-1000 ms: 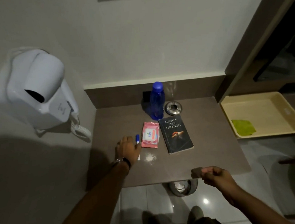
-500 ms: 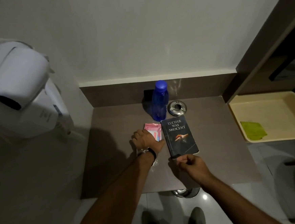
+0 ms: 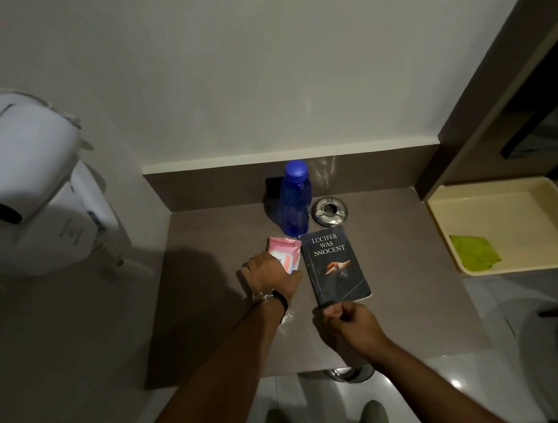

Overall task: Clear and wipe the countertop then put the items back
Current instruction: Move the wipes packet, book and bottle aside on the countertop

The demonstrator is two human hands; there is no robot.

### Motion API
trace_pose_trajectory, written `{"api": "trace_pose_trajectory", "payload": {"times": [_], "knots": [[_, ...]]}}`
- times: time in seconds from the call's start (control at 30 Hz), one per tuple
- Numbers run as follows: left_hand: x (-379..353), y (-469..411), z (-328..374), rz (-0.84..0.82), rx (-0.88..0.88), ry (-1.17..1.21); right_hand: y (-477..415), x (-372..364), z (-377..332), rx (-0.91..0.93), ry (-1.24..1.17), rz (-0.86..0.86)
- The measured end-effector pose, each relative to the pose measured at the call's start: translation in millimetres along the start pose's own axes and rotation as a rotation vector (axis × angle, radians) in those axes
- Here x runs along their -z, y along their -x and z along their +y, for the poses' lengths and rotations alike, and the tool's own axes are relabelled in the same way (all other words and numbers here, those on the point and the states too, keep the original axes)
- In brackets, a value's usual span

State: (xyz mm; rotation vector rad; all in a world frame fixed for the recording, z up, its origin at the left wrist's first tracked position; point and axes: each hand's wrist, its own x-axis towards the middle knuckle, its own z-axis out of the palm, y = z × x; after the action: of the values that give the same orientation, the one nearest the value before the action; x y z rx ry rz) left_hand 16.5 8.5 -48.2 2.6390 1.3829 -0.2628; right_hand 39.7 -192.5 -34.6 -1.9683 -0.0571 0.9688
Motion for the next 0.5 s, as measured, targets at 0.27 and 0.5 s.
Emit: {"api": "trace_pose_trajectory", "payload": {"times": [0.27,0.5], "knots": [[52.9,-18.5,-45.3,0.091,0.048,0.072,6.2,-21.4,-28.3,0.119,-0.125,-0.056],[76.0,-67.7,-121.0,0.101,0.221,0.336,0.4,-17.6,11.6,-0.052,-0.189,-0.013]]}}
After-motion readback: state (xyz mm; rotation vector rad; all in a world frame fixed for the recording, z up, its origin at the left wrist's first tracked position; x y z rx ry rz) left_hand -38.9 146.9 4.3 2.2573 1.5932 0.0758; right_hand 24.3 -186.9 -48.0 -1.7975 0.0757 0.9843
